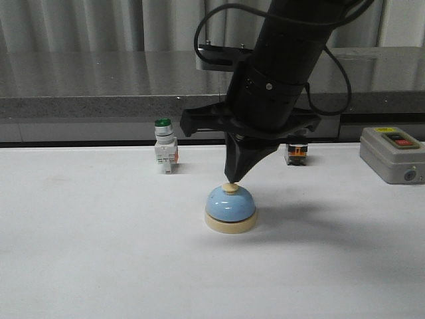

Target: Place and press bell with both arms

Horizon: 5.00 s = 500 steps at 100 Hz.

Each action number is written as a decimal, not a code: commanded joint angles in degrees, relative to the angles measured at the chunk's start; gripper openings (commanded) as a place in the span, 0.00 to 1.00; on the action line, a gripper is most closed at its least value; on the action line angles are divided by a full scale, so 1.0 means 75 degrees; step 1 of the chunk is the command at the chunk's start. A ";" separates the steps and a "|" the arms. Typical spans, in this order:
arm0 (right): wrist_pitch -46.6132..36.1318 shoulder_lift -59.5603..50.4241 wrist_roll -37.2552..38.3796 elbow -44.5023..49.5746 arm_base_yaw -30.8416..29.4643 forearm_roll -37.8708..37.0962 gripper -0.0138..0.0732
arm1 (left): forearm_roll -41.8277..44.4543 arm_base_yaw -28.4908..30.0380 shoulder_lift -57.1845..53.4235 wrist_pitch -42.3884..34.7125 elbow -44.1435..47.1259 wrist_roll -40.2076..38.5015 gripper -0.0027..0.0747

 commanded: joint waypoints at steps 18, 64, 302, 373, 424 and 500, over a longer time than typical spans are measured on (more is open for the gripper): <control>0.0159 0.0035 -0.0028 -0.0245 0.0025 0.0037 0.09 | -0.0065 0.0012 -0.0220 -0.0623 0.0318 -0.0069 0.01; 0.0402 -0.1221 -0.0028 -0.0365 -0.0013 -0.0205 0.09 | -0.0065 0.0012 -0.0220 -0.0623 0.0318 -0.0069 0.01; -0.0751 -1.1733 -0.0028 0.5456 -0.2581 -0.0985 0.09 | -0.0065 0.0012 -0.0220 -0.0623 0.0318 -0.0069 0.01; -0.3248 -1.4605 0.0126 0.8727 -0.3364 -0.1633 0.09 | -0.0065 0.0012 -0.0220 -0.0623 0.0318 -0.0069 0.01; -0.4843 -1.4612 0.0235 1.0098 -0.3743 -0.1561 0.09 | -0.0065 0.0012 -0.0220 -0.0623 0.0318 -0.0069 0.01; -0.4837 -1.4612 0.0235 1.0098 -0.3743 -0.1561 0.09 | -0.0065 0.0012 -0.0220 -0.0623 0.0318 -0.0069 0.01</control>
